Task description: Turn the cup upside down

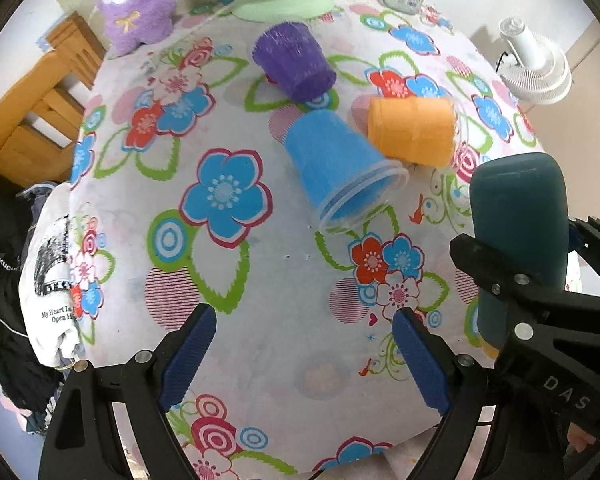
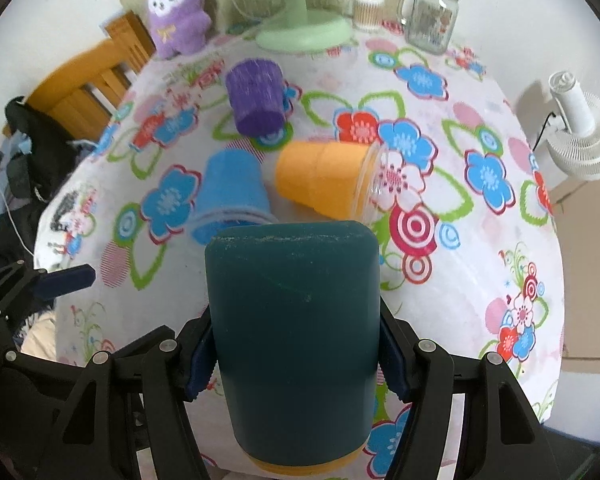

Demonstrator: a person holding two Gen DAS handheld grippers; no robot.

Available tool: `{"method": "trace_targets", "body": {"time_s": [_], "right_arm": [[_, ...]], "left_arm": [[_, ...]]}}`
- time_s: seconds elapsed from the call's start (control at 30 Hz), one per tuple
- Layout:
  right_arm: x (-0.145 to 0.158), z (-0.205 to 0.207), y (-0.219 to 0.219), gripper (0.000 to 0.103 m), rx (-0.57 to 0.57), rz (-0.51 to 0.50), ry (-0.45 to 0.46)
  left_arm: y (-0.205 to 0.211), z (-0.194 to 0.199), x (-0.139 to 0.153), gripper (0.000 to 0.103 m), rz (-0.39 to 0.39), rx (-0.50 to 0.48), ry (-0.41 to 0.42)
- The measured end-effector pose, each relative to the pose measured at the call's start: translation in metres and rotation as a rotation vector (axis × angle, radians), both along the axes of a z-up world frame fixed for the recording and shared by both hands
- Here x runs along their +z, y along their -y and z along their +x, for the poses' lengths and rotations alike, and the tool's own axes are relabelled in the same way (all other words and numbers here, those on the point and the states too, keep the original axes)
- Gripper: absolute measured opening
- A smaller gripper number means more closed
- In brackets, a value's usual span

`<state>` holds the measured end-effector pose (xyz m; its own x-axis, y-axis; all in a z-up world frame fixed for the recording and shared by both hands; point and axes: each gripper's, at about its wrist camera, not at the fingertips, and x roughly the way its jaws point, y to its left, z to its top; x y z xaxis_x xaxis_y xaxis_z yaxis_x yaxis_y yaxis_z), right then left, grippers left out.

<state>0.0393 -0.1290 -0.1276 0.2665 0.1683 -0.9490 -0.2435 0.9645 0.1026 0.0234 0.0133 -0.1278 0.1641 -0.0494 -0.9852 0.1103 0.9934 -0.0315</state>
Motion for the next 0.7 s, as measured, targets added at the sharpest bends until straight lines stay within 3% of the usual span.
{"method": "trace_targets", "body": {"time_s": [0.37, 0.7], "right_arm": [[0.032, -0.015, 0.005, 0.07, 0.0, 0.07, 0.145], [0.036, -0.035, 0.01, 0.07, 0.055, 0.136, 0.31]], "left_arm": [[0.014, -0.018, 0.032, 0.091, -0.003, 0.004, 0.102], [0.01, -0.03, 0.024, 0.091, 0.005, 0.023, 0.103]]}}
